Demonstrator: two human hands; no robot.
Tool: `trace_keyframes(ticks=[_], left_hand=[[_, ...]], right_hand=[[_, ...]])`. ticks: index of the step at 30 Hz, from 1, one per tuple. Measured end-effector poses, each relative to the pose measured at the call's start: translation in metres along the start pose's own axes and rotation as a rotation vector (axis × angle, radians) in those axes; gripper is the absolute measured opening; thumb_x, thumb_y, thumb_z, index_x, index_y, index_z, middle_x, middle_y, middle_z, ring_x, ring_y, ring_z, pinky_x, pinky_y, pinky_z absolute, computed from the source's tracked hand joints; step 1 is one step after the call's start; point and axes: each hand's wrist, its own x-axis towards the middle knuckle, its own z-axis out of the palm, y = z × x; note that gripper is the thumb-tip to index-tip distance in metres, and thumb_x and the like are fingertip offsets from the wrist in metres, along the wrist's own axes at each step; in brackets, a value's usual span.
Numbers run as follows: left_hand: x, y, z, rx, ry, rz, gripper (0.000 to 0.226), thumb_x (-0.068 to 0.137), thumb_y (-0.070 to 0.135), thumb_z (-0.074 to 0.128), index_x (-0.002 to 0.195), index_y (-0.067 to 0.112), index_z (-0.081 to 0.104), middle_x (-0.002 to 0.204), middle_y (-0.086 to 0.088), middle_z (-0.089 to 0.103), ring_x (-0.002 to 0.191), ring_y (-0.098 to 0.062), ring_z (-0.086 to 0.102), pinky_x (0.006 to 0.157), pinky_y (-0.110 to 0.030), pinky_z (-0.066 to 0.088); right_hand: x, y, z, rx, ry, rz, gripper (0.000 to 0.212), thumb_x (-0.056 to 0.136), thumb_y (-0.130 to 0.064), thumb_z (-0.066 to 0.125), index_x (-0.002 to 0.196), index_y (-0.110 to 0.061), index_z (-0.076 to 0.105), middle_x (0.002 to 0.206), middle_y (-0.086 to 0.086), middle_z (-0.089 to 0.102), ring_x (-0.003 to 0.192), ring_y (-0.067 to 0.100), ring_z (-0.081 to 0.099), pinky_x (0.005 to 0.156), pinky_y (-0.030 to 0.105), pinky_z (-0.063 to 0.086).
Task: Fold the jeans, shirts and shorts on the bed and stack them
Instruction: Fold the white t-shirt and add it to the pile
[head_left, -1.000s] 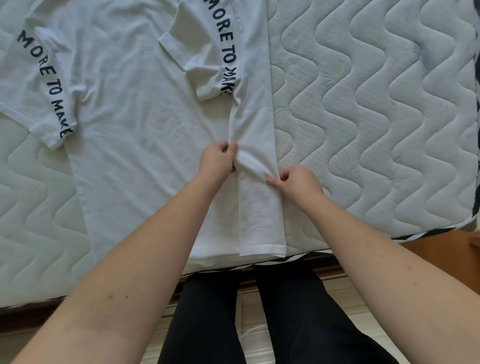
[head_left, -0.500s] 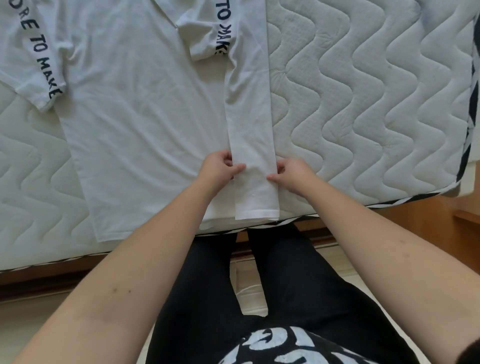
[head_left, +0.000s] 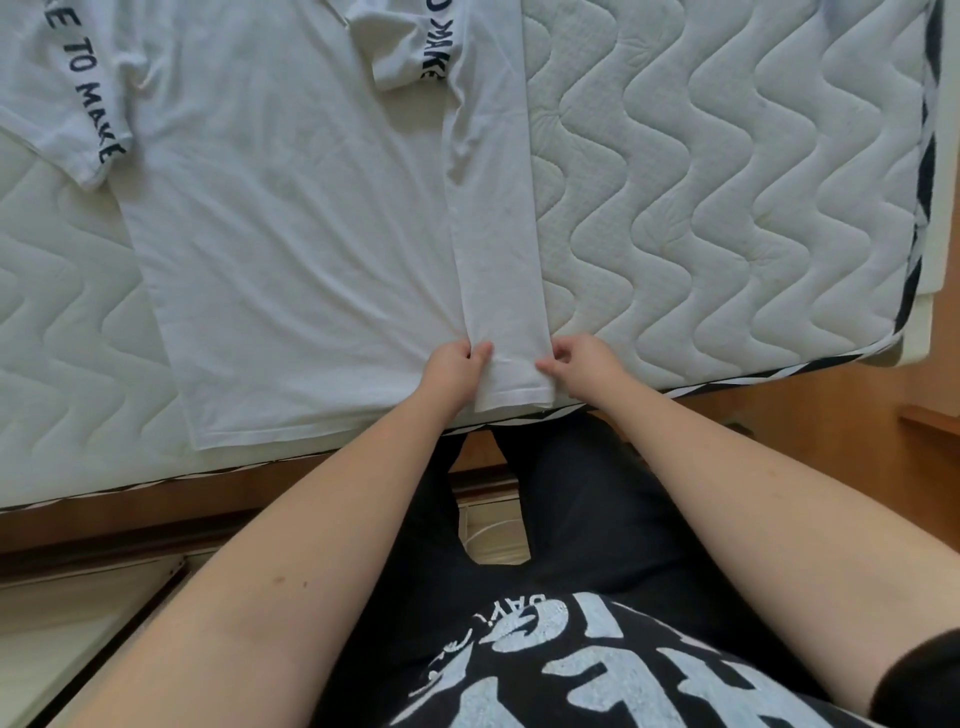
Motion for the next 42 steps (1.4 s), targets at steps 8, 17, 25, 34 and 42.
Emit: trace_keyframes(ticks=[8,17,25,34,42], left_hand=[[-0.010,-0.010,0.006,0.242,-0.054,0.003,0.034,0.098,0.039,0.054,0.109,0.010,0.066,0.106,-0.013,0.070,0.098,-0.032,0.065,0.084,-0.039,0.054],[0.002,-0.005,-0.026,0.319,0.247,0.148,0.033,0.094,0.047,0.055,0.078,0.019,0.051,0.073,0.003,0.056,0.077,-0.025,0.057,0.063,-0.033,0.043],[0.075,0.079,-0.120,-0.186,0.469,0.311,0.008,0.094,0.029,0.052,0.097,0.024,0.058,0.084,0.006,0.066,0.083,-0.020,0.067,0.071,-0.032,0.052],[0.118,0.164,-0.179,-0.398,0.484,0.264,0.043,0.085,0.033,0.074,0.120,0.012,0.059,0.108,-0.001,0.065,0.099,-0.020,0.064,0.092,-0.032,0.051],[0.116,0.161,-0.161,-0.746,0.460,0.154,0.015,0.085,0.019,0.077,0.094,0.013,0.066,0.092,-0.004,0.070,0.089,-0.021,0.068,0.087,-0.036,0.057]], right_hand=[[-0.014,-0.004,0.008,-0.191,-0.048,0.071,0.031,0.088,-0.044,0.067,0.105,-0.019,0.064,0.093,0.002,0.066,0.094,0.026,0.063,0.073,0.033,0.047],[0.004,-0.037,-0.029,-0.142,0.249,-0.048,0.028,0.093,-0.047,0.058,0.083,-0.020,0.057,0.080,-0.003,0.058,0.083,0.022,0.056,0.067,0.031,0.038],[0.066,-0.138,-0.085,0.144,0.437,-0.358,0.024,0.096,-0.022,0.053,0.117,-0.018,0.064,0.095,-0.005,0.063,0.084,0.014,0.059,0.073,0.021,0.039],[0.101,-0.204,-0.109,0.157,0.418,-0.441,0.040,0.097,-0.005,0.042,0.135,-0.012,0.054,0.130,0.004,0.061,0.119,0.019,0.056,0.102,0.025,0.039],[0.119,-0.215,-0.116,0.258,0.424,-0.349,0.041,0.097,-0.003,0.041,0.134,-0.015,0.053,0.125,0.003,0.062,0.114,0.016,0.056,0.090,0.015,0.036]])
